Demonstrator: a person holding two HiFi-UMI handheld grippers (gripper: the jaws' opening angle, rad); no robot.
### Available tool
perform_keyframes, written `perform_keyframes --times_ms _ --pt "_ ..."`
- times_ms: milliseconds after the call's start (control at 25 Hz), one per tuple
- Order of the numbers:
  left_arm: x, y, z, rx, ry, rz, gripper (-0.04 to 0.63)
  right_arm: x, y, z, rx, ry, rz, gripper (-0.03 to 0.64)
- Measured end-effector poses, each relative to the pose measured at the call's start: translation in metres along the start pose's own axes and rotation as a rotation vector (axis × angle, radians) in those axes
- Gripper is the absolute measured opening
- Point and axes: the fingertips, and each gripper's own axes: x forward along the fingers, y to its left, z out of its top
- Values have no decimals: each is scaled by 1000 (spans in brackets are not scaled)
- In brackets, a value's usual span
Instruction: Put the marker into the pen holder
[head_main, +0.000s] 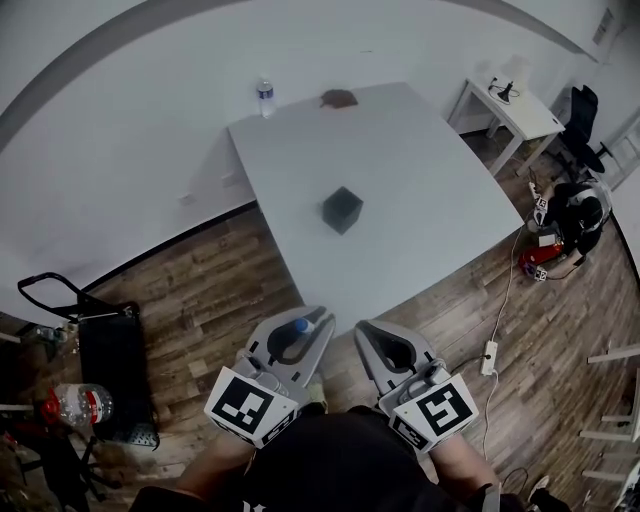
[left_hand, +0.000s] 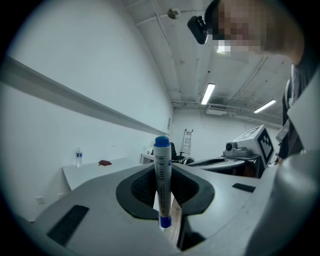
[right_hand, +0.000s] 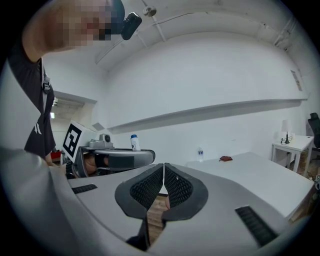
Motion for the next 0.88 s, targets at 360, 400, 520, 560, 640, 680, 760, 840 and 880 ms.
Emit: perform_keyframes --times_ms 360,400,520,560,640,680,760,840,880 --pt "41 41 -1 -2 12 -26 46 26 -28 4 5 14 -44 17" --pt "47 45 -1 -2 12 -24 46 28 -32 4 7 17 -44 17" --pt "69 58 -3 0 19 -12 46 37 -47 2 15 21 -34 17" --pt "77 64 -4 1 21 -5 46 41 -53 2 16 22 -27 17" --pt "94 74 -5 -3 22 17 48 49 -67 1 18 27 -8 17" --pt "103 79 -6 -7 24 29 47 53 -74 1 19 30 2 17" --pt "122 89 -6 -15 30 47 46 63 -91 4 21 34 21 17" --pt "142 100 -5 -17 35 59 46 74 -111 8 24 35 35 17" --pt "153 107 -6 -17 38 67 46 80 -120 10 27 37 43 17"
